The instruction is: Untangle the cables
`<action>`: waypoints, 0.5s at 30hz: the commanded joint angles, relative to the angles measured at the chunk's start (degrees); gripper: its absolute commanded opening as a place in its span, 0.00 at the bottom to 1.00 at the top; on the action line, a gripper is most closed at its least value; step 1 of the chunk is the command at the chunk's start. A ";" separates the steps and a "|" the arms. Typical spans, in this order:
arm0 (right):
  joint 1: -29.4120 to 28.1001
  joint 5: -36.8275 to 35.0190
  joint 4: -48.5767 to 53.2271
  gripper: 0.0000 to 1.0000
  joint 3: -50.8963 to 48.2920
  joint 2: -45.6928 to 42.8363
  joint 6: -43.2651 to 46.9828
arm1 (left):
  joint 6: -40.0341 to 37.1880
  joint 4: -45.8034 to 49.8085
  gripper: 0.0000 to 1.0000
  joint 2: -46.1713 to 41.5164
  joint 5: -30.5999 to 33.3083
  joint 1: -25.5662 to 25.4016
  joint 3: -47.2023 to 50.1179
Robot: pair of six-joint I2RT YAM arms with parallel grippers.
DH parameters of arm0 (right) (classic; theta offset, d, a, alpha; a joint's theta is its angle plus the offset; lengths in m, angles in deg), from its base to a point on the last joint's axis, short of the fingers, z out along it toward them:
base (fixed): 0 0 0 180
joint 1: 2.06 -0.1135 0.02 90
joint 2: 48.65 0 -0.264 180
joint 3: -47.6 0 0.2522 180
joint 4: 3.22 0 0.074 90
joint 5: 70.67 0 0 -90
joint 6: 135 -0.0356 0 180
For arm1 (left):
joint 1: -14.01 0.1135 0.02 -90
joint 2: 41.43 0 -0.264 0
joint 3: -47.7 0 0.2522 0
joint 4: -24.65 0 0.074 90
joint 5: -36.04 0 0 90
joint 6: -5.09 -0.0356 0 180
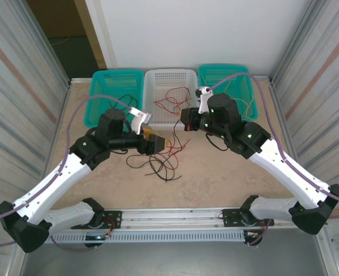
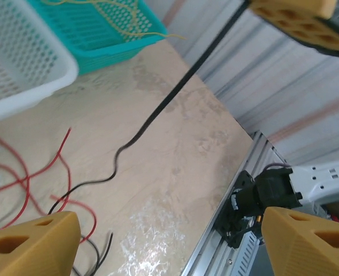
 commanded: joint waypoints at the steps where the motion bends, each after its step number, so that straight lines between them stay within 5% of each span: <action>1: -2.21 1.76 -0.48 0.00 3.52 -1.81 2.84 | -6.18 -3.12 0.84 1.05 4.30 -1.97 -2.42; 8: -5.04 0.24 -2.03 0.00 6.79 -3.17 3.46 | -4.31 -12.66 0.82 2.97 5.50 -2.04 -0.06; 15: -5.29 0.93 -3.95 0.00 8.04 -4.53 3.24 | -1.57 -28.05 0.87 2.30 0.30 -1.98 8.08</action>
